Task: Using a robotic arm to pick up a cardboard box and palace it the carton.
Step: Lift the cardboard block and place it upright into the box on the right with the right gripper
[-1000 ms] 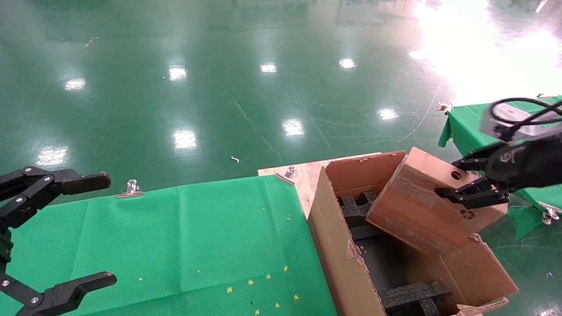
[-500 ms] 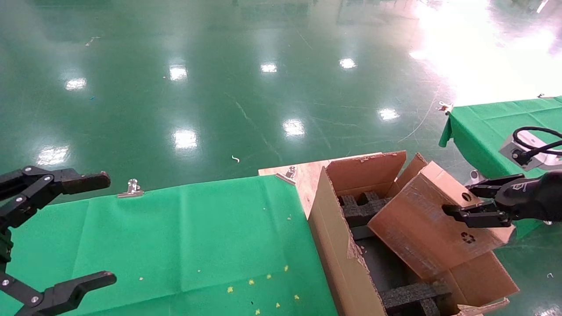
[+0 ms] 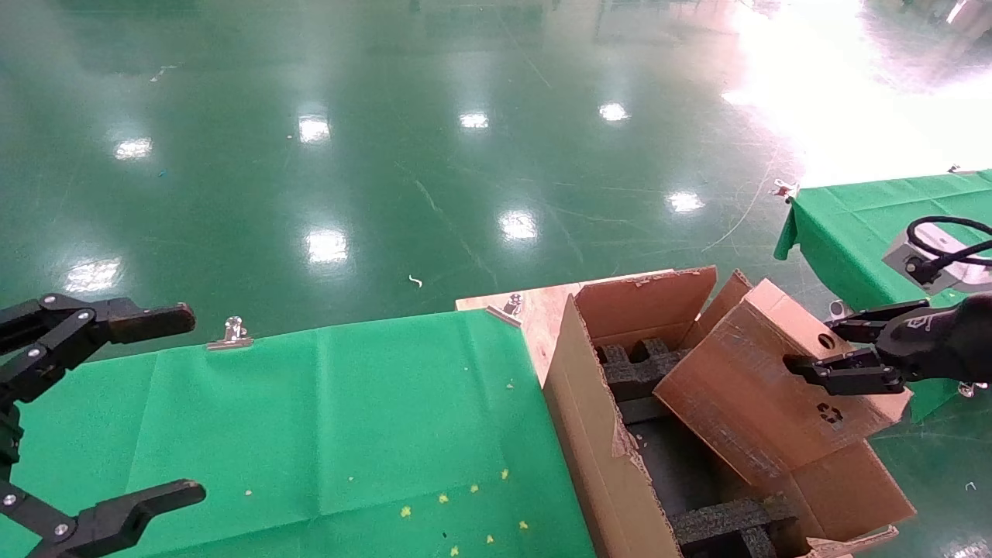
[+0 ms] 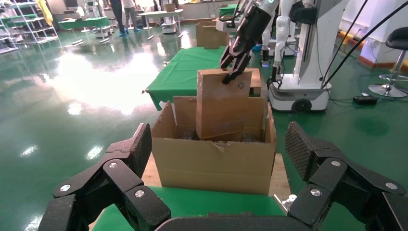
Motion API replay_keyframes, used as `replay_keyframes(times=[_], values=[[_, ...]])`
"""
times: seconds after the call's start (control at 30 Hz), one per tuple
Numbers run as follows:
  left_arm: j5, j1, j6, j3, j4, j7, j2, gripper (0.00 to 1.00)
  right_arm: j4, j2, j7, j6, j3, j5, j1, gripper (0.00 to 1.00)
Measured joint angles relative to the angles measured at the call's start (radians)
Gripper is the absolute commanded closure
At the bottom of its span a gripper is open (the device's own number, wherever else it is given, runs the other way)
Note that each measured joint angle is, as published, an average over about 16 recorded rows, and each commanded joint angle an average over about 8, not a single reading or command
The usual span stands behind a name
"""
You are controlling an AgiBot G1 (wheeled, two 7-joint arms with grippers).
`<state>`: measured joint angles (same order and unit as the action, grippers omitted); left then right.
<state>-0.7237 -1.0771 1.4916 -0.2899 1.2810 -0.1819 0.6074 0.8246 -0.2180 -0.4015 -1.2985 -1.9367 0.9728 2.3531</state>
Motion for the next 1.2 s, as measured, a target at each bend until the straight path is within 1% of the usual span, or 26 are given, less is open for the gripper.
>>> replay_keyframes(times=[0.13,0.23,0.37,0.53,0.7,0.87,1.03,1.2], values=[[0.0,0.0,0.0,0.0,0.0,0.0,0.0,0.0,0.008,-0.011,-0.046,0.044,-0.012,0.016,-0.016,1.0],[0.0,0.0,0.0,0.0,0.0,0.0,0.0,0.0,0.025,-0.019,-0.099,0.089,-0.024,0.034,-0.029,1.0],[0.0,0.0,0.0,-0.001,-0.001,0.0,0.0,0.0,0.061,-0.028,-0.193,0.159,-0.042,0.066,-0.045,1.0],[0.001,0.0,0.0,-0.001,-0.001,0.001,0.0,0.0,0.127,-0.031,-0.336,0.244,-0.066,0.123,-0.055,1.0],[0.001,-0.001,0.0,-0.001,-0.001,0.001,0.0,0.0,0.204,-0.031,-0.497,0.321,-0.092,0.204,-0.057,1.0],[0.001,-0.001,0.0,-0.002,-0.001,0.001,0.0,0.0,0.284,-0.029,-0.653,0.381,-0.118,0.306,-0.05,1.0],[0.001,-0.001,0.0,-0.002,-0.001,0.001,-0.001,0.0,0.357,-0.026,-0.793,0.417,-0.14,0.41,-0.039,1.0],[0.001,-0.001,-0.001,-0.002,-0.001,0.001,-0.001,0.0,0.416,-0.024,-0.908,0.438,-0.158,0.499,-0.032,1.0]])
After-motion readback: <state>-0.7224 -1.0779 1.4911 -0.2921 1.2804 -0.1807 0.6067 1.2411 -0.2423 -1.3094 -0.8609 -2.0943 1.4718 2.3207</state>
